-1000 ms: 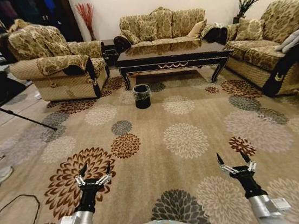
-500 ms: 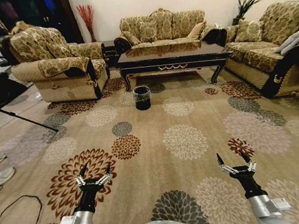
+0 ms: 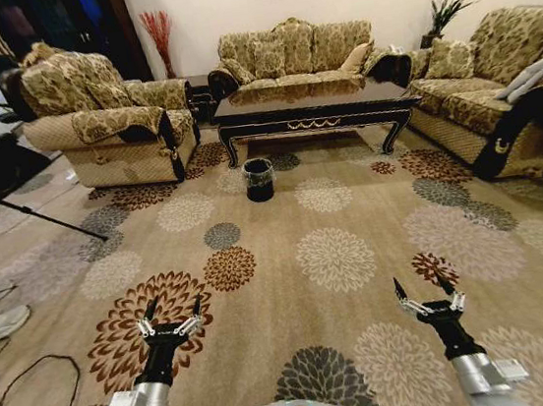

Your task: Move to the front of the table and pick up the trash from the floor, then place it into the trash bin.

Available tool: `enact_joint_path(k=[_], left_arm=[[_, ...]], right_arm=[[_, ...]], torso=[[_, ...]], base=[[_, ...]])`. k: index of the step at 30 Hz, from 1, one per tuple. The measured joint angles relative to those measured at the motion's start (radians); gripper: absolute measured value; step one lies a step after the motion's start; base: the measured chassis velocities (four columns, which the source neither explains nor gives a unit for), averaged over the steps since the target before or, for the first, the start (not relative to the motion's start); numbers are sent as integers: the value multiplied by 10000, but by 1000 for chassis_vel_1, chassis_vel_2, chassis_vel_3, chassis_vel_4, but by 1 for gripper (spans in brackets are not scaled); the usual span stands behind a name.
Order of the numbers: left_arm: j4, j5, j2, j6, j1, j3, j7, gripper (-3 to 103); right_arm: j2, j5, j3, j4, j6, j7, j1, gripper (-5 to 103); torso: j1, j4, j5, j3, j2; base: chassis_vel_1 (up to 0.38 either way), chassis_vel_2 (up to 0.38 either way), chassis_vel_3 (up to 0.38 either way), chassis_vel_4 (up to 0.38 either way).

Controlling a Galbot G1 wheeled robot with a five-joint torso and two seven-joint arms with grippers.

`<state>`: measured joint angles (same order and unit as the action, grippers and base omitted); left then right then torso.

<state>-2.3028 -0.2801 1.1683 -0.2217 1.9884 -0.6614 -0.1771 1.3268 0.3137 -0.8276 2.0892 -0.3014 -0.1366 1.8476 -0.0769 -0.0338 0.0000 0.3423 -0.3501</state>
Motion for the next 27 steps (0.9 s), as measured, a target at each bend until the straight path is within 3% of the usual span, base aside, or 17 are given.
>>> enact_joint_path(k=[27], left_arm=[[0,0,0,0,0,0,0,100]], right_arm=[[0,0,0,0,0,0,0,100]], torso=[[-388,0,0,664,-1050]], base=[[0,0,0,0]])
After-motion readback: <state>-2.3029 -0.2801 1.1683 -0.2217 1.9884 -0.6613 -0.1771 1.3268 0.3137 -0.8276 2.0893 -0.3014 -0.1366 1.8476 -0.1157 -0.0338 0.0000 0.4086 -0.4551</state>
